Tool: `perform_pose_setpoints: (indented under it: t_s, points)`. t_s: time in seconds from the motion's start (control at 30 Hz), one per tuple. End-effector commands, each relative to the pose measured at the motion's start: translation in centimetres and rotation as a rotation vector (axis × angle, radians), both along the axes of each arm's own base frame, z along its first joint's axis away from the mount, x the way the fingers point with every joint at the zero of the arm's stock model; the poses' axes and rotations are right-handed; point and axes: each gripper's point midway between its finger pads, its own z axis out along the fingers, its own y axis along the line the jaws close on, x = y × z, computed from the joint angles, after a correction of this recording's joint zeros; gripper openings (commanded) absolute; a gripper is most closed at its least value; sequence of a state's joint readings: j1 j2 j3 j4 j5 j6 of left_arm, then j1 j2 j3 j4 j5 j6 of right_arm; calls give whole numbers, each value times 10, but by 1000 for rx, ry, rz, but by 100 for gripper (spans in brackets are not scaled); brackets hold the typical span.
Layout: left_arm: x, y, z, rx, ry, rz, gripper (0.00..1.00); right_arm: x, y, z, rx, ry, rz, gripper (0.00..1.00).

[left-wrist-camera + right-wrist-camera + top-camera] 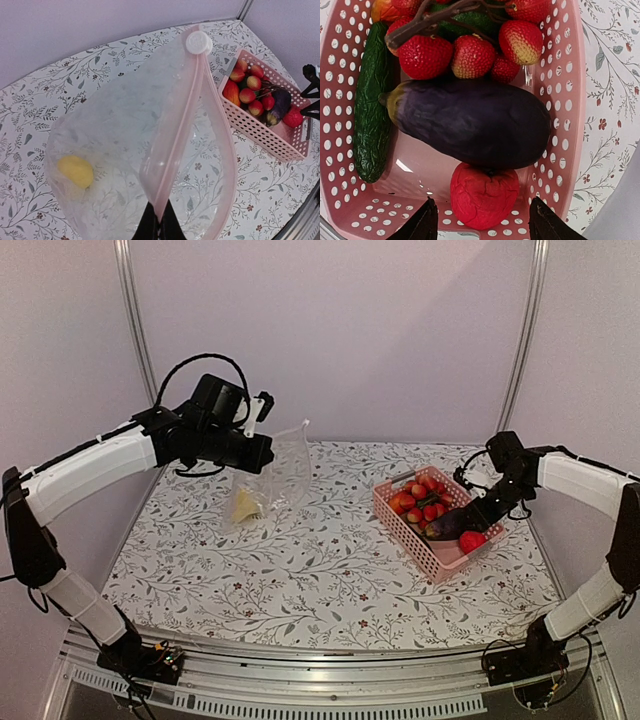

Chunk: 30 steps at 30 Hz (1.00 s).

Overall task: Place the food in the zip-top bag and seal the zipper
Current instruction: Pick up the fake fruit from the bin.

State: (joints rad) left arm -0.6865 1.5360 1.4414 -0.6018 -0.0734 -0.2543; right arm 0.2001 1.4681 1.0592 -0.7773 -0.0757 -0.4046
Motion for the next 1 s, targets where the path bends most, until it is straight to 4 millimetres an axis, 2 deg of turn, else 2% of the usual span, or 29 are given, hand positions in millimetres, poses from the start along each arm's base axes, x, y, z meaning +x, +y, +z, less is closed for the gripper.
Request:
perform_pose_setpoints:
  t_s: [0.0,0.77,0.87,0.97]
  points:
    - [4,6,15,-22,-49,21,0,0,-8,-15,-41,28,-16,61]
    - [2,5,16,-43,-43,21,0,-8,-23,-65,-136,167,-52,67]
    - [2,5,14,-39,-44,23,0,-10,-24,-72,-146,190,-52,65]
    - [2,4,14,-42,-43,19,0,-12,-23,-75,-138,208,-52,58]
